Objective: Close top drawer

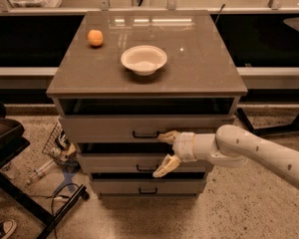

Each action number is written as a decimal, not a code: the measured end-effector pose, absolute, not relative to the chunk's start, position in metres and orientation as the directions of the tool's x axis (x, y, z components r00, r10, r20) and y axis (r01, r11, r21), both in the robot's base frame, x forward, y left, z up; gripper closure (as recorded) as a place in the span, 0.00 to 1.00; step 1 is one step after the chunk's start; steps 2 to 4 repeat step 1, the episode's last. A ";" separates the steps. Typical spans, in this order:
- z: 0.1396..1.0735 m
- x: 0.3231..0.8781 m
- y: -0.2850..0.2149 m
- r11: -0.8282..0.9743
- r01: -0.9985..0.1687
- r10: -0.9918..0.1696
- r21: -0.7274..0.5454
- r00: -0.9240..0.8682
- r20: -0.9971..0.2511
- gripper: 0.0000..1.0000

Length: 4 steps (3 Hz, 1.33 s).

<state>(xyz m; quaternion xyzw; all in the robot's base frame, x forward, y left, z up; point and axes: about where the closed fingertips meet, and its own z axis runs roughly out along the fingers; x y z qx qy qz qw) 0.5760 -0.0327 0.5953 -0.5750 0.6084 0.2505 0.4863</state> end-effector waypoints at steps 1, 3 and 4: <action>0.595 0.576 -0.033 0.213 -0.943 -0.456 -0.254 0.134 -0.880 0.00; 0.595 0.576 -0.033 0.213 -0.943 -0.456 -0.254 0.134 -0.880 0.00; 0.595 0.576 -0.033 0.213 -0.943 -0.456 -0.254 0.134 -0.880 0.00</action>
Offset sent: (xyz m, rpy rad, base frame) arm 0.0000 0.0000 0.0000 0.0000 0.0000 0.0000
